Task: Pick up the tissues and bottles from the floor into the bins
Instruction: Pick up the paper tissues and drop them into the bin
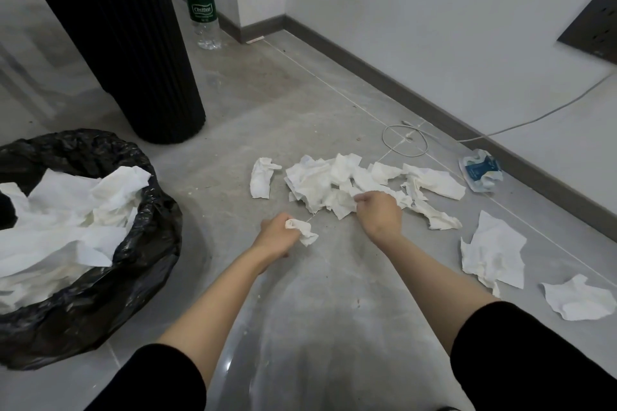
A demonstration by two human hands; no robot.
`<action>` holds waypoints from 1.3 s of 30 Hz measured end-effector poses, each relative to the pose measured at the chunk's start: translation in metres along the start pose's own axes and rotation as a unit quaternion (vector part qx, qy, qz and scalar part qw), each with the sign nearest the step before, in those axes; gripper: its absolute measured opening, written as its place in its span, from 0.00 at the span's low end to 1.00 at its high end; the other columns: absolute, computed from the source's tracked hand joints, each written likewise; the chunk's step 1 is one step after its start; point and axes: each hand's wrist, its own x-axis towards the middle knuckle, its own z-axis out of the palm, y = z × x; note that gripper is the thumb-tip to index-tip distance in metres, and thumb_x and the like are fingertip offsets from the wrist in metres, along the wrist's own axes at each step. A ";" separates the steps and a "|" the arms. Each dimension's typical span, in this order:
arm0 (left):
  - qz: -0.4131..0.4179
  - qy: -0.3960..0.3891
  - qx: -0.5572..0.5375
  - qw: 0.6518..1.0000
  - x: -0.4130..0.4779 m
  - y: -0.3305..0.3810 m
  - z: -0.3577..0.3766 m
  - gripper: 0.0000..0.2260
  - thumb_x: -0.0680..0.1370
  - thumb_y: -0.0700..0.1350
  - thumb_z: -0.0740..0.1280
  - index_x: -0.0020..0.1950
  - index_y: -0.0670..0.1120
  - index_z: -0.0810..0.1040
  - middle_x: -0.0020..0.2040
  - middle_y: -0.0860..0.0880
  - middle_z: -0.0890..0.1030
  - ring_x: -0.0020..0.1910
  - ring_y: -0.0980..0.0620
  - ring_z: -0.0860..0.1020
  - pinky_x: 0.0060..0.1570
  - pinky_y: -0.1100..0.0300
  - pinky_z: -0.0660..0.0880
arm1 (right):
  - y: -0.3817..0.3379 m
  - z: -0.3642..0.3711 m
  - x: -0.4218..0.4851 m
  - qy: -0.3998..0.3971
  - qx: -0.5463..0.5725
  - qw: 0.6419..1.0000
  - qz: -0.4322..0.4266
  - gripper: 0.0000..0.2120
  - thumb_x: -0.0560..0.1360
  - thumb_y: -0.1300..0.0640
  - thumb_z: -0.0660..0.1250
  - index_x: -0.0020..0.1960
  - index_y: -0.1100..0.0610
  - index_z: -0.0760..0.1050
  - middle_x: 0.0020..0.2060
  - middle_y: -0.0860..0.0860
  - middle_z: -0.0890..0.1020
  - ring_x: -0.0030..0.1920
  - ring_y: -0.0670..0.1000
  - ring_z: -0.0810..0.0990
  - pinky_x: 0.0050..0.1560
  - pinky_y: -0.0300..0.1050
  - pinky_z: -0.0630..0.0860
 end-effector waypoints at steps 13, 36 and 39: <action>0.014 0.083 -0.153 0.985 -0.072 0.040 -0.073 0.06 0.79 0.40 0.59 0.43 0.44 0.68 0.41 0.45 0.73 0.34 0.52 0.72 0.27 0.61 0.78 | -0.102 -0.064 -0.052 -0.037 0.284 0.957 -0.034 0.06 0.71 0.66 0.63 0.46 0.59 0.74 0.37 0.53 0.76 0.40 0.55 0.76 0.42 0.49 0.76; 0.028 0.281 0.309 0.908 -0.266 0.016 -0.301 0.14 0.80 0.48 0.54 0.53 0.45 0.77 0.52 0.45 0.78 0.56 0.44 0.71 0.52 0.54 0.64 | -0.324 -0.095 -0.230 -0.204 0.137 0.925 -0.290 0.12 0.71 0.65 0.63 0.50 0.54 0.78 0.43 0.49 0.78 0.39 0.49 0.77 0.39 0.43 0.78; 0.042 0.319 0.297 0.899 -0.266 0.005 -0.299 0.12 0.79 0.47 0.55 0.49 0.50 0.78 0.54 0.45 0.80 0.60 0.42 0.70 0.51 0.56 0.60 | -0.329 -0.079 -0.231 -0.170 0.113 0.934 -0.293 0.14 0.70 0.65 0.62 0.50 0.51 0.80 0.45 0.49 0.80 0.44 0.51 0.78 0.43 0.44 0.76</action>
